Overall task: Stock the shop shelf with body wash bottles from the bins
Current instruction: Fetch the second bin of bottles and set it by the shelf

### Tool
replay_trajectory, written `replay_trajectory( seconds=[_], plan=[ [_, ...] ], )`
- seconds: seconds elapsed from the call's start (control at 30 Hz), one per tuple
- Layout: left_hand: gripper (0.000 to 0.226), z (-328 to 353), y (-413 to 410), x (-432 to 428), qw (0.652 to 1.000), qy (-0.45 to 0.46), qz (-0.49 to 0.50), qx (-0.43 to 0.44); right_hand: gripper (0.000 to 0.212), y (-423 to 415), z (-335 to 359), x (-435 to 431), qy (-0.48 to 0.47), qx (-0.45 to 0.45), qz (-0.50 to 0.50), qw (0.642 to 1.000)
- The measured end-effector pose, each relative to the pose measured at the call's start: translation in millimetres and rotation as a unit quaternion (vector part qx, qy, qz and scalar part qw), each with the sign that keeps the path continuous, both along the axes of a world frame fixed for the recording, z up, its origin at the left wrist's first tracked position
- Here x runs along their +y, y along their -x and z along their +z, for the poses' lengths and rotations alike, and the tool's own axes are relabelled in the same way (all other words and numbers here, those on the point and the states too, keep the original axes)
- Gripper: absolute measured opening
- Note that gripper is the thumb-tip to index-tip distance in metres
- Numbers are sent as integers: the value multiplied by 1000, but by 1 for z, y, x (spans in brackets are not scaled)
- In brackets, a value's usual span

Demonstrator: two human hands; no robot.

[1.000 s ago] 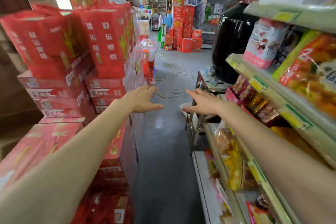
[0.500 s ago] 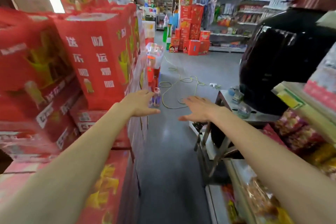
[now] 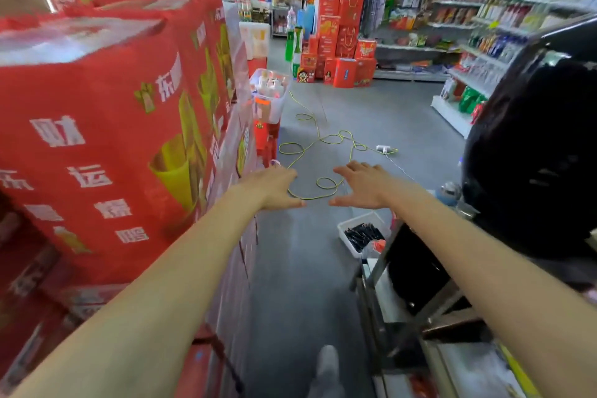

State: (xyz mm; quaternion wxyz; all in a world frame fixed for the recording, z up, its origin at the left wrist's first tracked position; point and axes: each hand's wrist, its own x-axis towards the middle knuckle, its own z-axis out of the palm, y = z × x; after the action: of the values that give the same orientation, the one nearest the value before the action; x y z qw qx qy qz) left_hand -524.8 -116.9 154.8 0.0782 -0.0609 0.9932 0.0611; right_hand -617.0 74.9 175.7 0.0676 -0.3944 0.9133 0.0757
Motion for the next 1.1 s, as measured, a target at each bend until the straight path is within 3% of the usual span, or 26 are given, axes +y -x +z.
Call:
replay_trajectory(
  seconds=[0.37,0.63,1.1],
  plan=[
    [61,5,236,-60,999,46,18,1,80,255,-20,-60,9,-32,-4,999],
    [57,-11,380,-95,1000,2,18,-10,80,401,-22,-106,-10,-48,29,998],
    [65,-29,635,-279,994,-18,88,-53,75,681,-45,-259,-40,-68,37,996]
  ],
)
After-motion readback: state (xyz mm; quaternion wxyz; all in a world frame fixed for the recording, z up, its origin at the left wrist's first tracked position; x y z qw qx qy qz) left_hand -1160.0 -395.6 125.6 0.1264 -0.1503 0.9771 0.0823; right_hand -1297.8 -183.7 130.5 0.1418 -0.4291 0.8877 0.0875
